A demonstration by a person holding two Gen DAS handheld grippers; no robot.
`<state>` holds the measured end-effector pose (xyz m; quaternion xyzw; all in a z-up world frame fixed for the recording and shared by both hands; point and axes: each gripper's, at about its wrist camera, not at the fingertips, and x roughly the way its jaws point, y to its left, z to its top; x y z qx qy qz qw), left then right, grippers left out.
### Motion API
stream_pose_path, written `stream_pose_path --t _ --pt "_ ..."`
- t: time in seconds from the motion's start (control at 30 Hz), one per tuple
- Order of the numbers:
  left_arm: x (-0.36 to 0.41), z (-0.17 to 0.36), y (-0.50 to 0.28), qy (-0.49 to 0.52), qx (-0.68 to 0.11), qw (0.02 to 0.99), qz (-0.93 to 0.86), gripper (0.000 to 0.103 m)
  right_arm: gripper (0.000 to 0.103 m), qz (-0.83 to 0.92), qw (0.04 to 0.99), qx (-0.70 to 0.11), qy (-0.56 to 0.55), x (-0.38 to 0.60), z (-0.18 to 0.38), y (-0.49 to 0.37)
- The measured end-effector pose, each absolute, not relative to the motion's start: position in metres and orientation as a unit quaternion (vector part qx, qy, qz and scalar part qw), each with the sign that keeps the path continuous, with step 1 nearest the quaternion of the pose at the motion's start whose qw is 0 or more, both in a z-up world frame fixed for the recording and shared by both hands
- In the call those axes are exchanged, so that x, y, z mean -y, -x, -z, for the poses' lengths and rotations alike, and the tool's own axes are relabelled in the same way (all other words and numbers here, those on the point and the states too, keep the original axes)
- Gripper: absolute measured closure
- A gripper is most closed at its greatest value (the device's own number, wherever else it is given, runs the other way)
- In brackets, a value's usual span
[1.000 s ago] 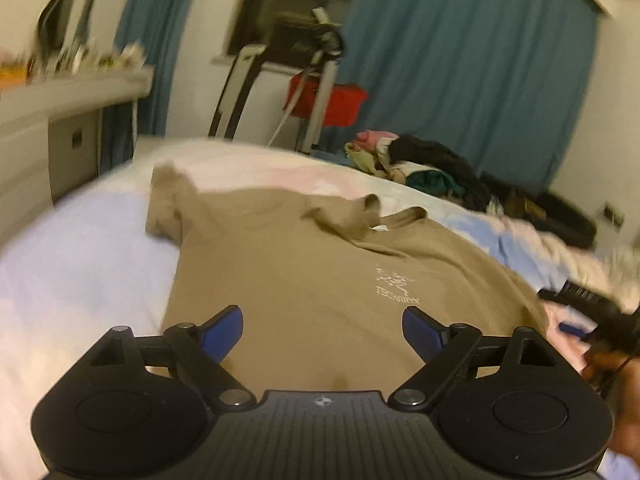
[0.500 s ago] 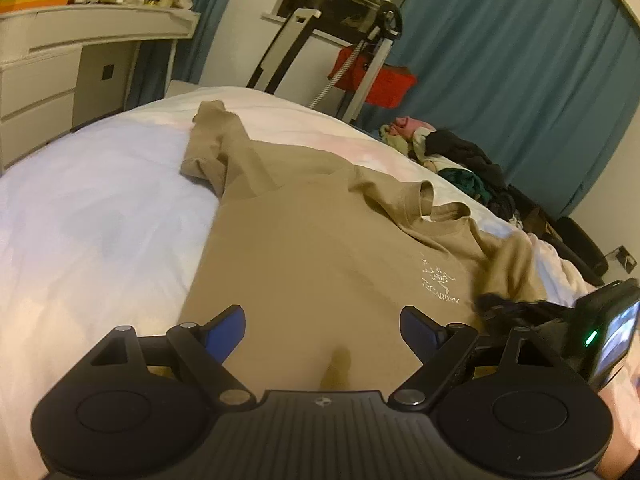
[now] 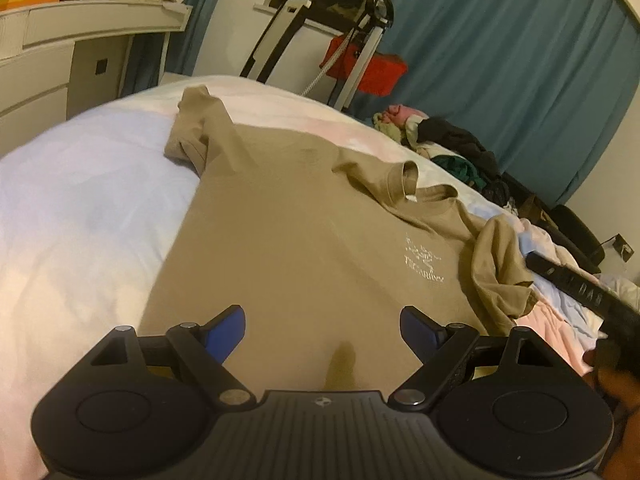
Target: Fold clothes
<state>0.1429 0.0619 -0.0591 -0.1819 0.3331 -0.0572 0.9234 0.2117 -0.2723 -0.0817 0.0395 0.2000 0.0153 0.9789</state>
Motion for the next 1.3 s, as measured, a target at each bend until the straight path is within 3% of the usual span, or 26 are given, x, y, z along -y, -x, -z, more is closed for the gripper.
stream_pose_path --t 0.2,0.37,0.4,0.43,0.47,0.53,0.73,0.9,1.0,1.1,1.17,1.2,1.23,1.3 --pt "-0.054 0.068 -0.148 0.169 -0.339 0.924 0.055 0.017 0.026 0.003 0.957 -0.269 -0.110 0.323 0.120 -0.265" --pt "-0.049 0.076 -0.153 0.159 -0.348 0.922 0.055 0.017 0.029 -0.045 0.949 -0.295 -0.101 0.332 0.134 -0.300" --pt "-0.048 0.077 -0.154 0.157 -0.349 0.922 0.054 0.017 0.047 -0.056 0.946 -0.298 -0.115 0.335 0.134 -0.305" --pt "-0.048 0.079 -0.155 0.156 -0.351 0.922 0.052 0.017 0.077 -0.065 0.944 -0.298 -0.127 0.339 0.132 -0.308" --pt "-0.046 0.081 -0.156 0.154 -0.353 0.922 0.051 0.017 0.089 -0.068 0.943 -0.298 -0.135 0.339 0.131 -0.310" --pt "-0.044 0.083 -0.159 0.149 -0.356 0.921 0.049 0.017 0.099 -0.070 0.944 -0.290 -0.141 0.344 0.123 -0.310" --pt "-0.041 0.085 -0.160 0.143 -0.350 0.925 0.046 0.016 0.099 -0.001 0.964 -0.243 -0.110 0.387 0.081 -0.314" --pt "-0.033 0.090 -0.157 0.115 -0.343 0.932 0.039 0.016 0.099 0.114 0.959 -0.255 -0.056 0.429 0.084 -0.351" --pt "-0.024 0.091 -0.153 0.089 -0.336 0.937 0.042 0.016 0.099 0.144 0.947 -0.283 -0.057 0.446 0.104 -0.369" --pt "-0.020 0.091 -0.152 0.073 -0.333 0.939 0.043 0.016 0.096 0.134 0.952 -0.262 -0.090 0.450 0.111 -0.359" --pt "-0.019 0.090 -0.153 0.074 -0.330 0.940 0.045 0.016 0.091 0.120 0.951 -0.266 -0.104 0.448 0.109 -0.349" --pt "-0.019 0.089 -0.153 0.076 -0.330 0.940 0.047 0.016 0.073 0.111 0.952 -0.266 -0.104 0.443 0.104 -0.339" --pt "-0.020 0.088 -0.153 0.077 -0.330 0.940 0.049 0.016 0.047 0.103 0.953 -0.266 -0.104 0.438 0.098 -0.328" --pt "-0.020 0.088 -0.152 0.076 -0.331 0.939 0.050 0.016 0.020 0.086 0.955 -0.263 -0.103 0.428 0.087 -0.305"
